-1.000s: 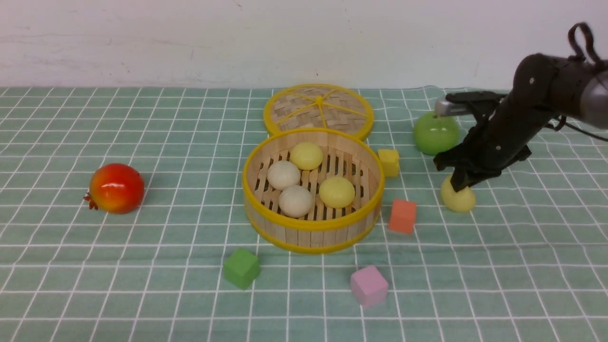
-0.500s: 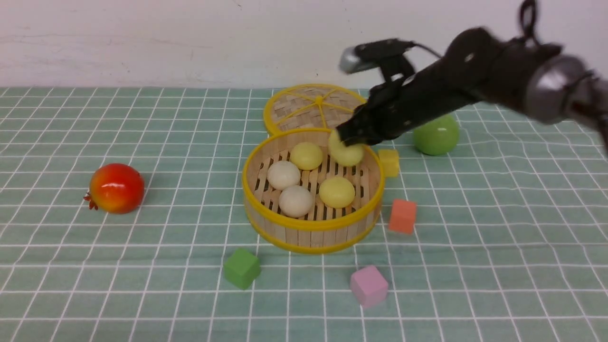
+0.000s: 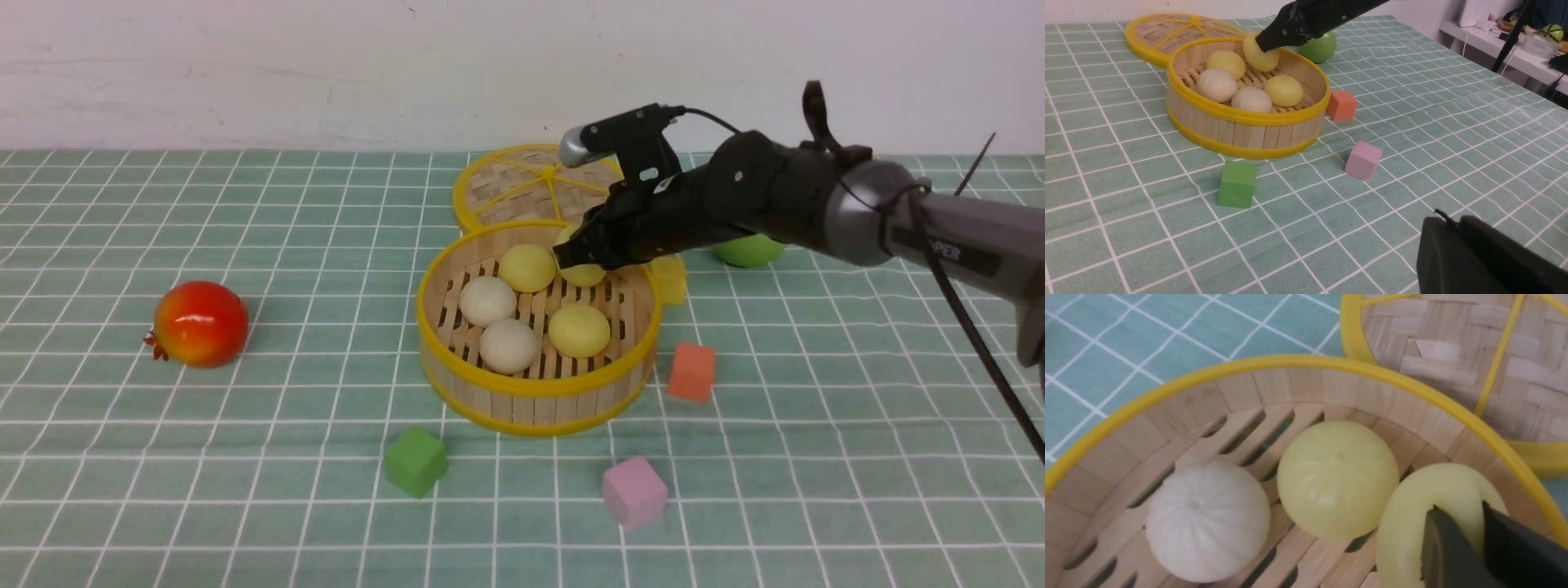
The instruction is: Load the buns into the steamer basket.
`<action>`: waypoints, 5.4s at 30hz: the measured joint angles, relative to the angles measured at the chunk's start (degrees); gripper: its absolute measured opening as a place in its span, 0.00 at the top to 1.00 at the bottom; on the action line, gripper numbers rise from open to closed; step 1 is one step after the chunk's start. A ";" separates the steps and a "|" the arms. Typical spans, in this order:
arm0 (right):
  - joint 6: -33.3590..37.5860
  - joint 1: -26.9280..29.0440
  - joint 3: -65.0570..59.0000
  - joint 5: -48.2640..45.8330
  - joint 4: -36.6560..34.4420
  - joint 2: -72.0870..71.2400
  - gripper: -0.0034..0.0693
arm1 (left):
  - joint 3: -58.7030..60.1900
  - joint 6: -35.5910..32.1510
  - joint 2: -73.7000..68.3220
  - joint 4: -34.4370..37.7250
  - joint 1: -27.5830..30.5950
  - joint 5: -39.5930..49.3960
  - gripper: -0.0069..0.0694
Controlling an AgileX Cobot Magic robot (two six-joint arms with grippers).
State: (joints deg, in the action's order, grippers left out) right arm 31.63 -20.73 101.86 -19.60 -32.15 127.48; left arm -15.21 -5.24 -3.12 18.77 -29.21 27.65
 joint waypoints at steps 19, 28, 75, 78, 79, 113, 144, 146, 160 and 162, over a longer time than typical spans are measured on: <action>-0.58 0.75 0.00 -14.66 7.00 -10.83 0.33 | 0.00 0.00 0.00 0.00 0.00 0.00 0.83; -16.79 4.96 -0.77 -42.48 18.07 -33.15 0.57 | 0.00 0.00 0.00 0.00 0.00 0.00 0.82; -26.83 20.02 -91.28 -3.87 30.72 -122.92 0.95 | 0.00 0.00 0.00 0.00 0.00 0.00 0.77; -26.83 20.07 -99.63 1.12 30.58 -127.10 0.95 | 0.00 0.00 0.00 0.00 0.00 0.00 0.76; -26.83 20.07 -101.58 1.70 30.45 -127.59 0.95 | 0.00 0.00 0.00 0.00 0.00 0.00 0.76; -26.83 20.07 -102.92 -1.70 28.96 -128.06 0.92 | 0.00 0.00 0.00 0.00 0.00 0.00 0.74; -26.83 20.07 -102.88 -1.81 28.84 -128.06 0.87 | 16.95 15.07 3.70 -9.04 24.92 -6.00 0.93; -26.83 20.07 -102.88 -1.82 28.84 -128.06 0.87 | 16.95 15.25 3.70 -9.04 24.92 -6.00 0.93; -26.83 20.07 -102.88 -1.82 28.84 -128.06 0.84 | 16.95 15.30 3.70 -9.10 24.92 -6.00 0.93; -26.83 20.07 -102.88 -1.82 28.84 -128.06 0.84 | 16.95 15.30 3.70 -9.10 24.92 -6.00 0.93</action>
State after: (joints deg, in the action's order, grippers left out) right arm 4.81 -0.66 -1.02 -21.42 -3.31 -0.58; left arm 1.74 10.07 0.58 9.68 -4.29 21.65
